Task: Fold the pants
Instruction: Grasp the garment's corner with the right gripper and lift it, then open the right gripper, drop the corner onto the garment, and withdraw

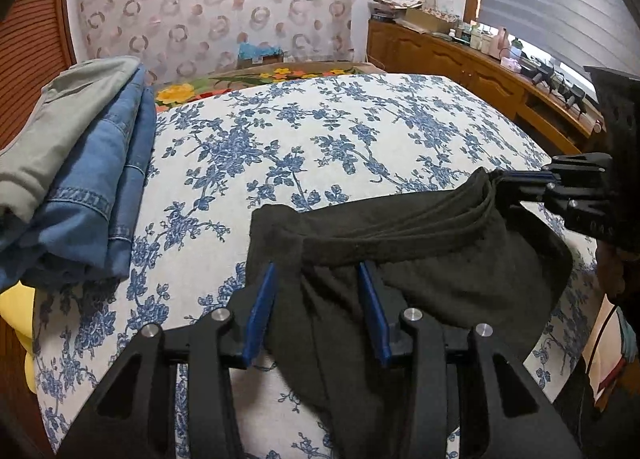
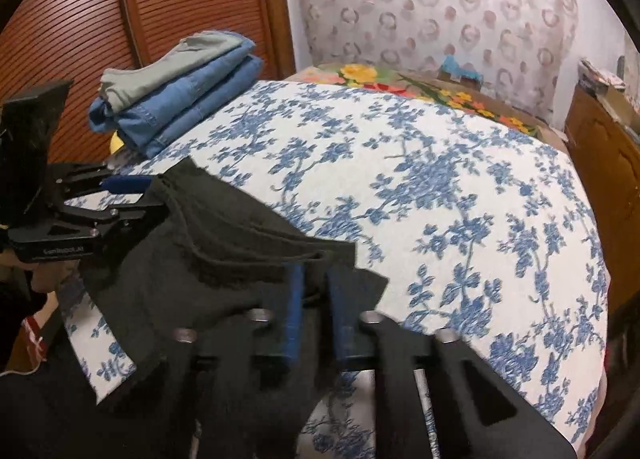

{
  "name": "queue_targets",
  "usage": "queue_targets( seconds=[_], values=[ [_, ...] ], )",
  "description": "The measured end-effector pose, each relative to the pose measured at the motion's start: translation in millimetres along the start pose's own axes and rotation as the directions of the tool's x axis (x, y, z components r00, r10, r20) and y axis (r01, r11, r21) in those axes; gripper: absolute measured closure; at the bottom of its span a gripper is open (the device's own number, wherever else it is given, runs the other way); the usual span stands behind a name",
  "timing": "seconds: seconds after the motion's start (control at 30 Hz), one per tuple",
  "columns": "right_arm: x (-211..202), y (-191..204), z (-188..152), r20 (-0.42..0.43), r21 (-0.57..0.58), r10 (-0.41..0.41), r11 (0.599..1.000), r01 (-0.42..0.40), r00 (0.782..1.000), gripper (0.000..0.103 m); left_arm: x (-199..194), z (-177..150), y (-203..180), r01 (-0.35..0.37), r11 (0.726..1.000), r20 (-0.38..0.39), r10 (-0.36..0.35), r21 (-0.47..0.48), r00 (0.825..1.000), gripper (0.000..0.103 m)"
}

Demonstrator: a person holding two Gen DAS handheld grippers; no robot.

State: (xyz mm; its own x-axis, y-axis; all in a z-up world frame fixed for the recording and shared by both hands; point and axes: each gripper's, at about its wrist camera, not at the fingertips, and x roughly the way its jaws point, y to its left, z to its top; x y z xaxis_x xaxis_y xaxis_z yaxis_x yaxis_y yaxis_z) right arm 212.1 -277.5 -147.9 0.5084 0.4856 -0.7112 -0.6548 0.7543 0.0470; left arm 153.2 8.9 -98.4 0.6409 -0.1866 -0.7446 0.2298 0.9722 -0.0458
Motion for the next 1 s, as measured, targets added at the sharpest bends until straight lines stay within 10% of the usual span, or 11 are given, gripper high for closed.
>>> queue_targets(
  seconds=[1.0],
  values=[
    [-15.0,1.3,0.3,0.045,0.012,-0.087,0.996,0.087,0.995,0.094,5.5,-7.4,2.3,-0.003,1.000,0.024,0.003,-0.012,1.000,0.061]
  ],
)
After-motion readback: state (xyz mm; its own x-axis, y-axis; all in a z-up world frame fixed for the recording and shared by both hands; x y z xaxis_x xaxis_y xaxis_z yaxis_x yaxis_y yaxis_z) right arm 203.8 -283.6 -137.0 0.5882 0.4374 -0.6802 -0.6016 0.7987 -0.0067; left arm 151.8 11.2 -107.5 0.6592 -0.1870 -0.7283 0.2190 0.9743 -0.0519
